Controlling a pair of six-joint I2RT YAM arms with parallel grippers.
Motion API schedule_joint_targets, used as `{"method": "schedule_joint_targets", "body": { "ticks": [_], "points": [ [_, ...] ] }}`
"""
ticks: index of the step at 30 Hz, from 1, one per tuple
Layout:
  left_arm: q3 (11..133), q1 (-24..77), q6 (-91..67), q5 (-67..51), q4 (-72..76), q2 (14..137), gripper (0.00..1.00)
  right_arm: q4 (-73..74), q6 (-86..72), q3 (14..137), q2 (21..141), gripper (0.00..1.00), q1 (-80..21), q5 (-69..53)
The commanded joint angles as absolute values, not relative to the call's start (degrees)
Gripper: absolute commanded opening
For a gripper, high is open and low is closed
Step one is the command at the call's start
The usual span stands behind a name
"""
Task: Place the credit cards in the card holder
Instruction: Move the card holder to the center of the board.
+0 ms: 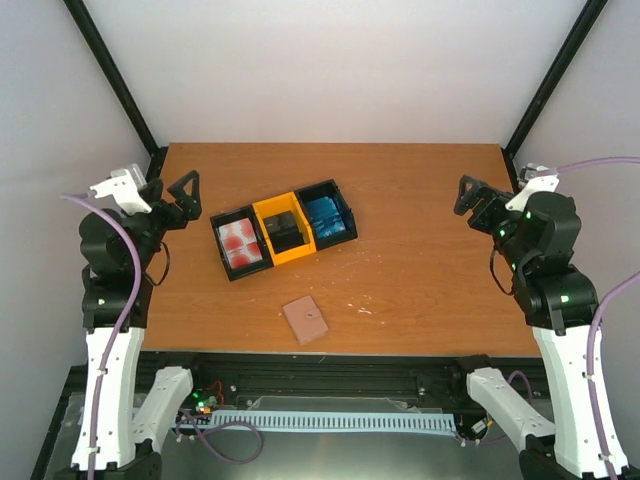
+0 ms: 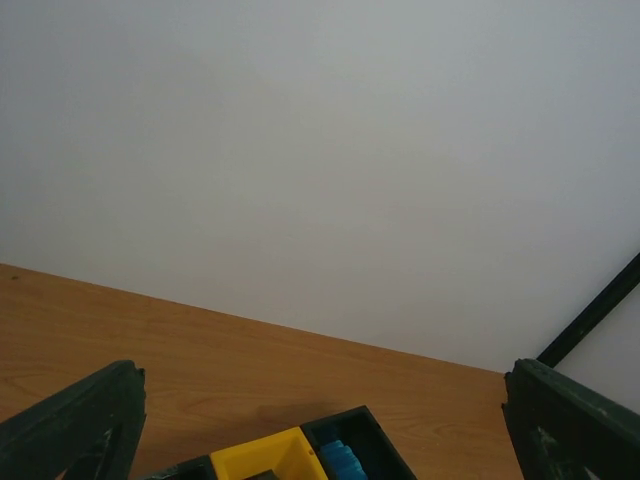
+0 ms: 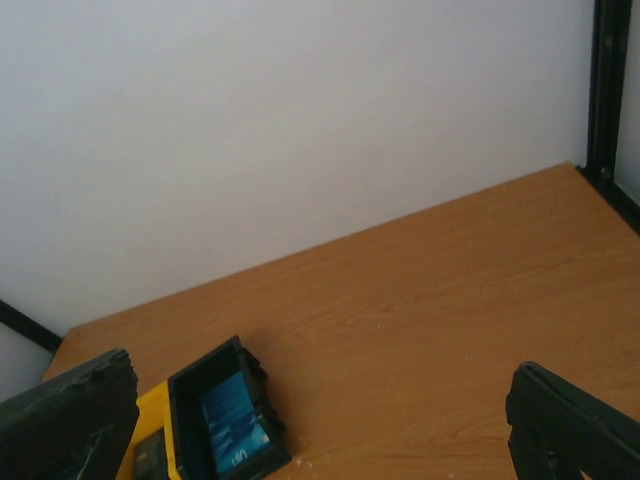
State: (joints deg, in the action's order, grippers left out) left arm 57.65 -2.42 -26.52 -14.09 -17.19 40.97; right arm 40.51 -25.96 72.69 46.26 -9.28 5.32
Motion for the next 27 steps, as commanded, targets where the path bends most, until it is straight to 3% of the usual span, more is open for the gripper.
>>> {"method": "schedule_joint_targets", "body": {
  "ticks": [1,7,12,22,27],
  "points": [
    [56.25,-5.12,-30.29,-21.32,-13.82,40.27,0.99,43.44,-25.64,72.70,48.41,0.99,-7.03,-2.58],
    [50.36,-6.66,-36.52,-31.98,-4.18,38.70,1.00,42.09,-24.32,68.47,50.42,1.00,-5.74,-19.14],
    [48.16,-5.61,-39.32,-40.97,-5.00,41.27,1.00,37.49,-28.62,59.64,51.01,1.00,-7.34,-27.64],
    [38.60,-1.07,-42.17,-39.03,-16.48,45.35,0.99,32.47,-37.72,51.79,58.71,1.00,-28.77,-15.99],
    [33.26,-0.26,-44.03,-36.55,-27.83,46.55,0.93,31.19,-41.68,51.98,65.58,0.98,-38.20,-9.82]
  ]
}}
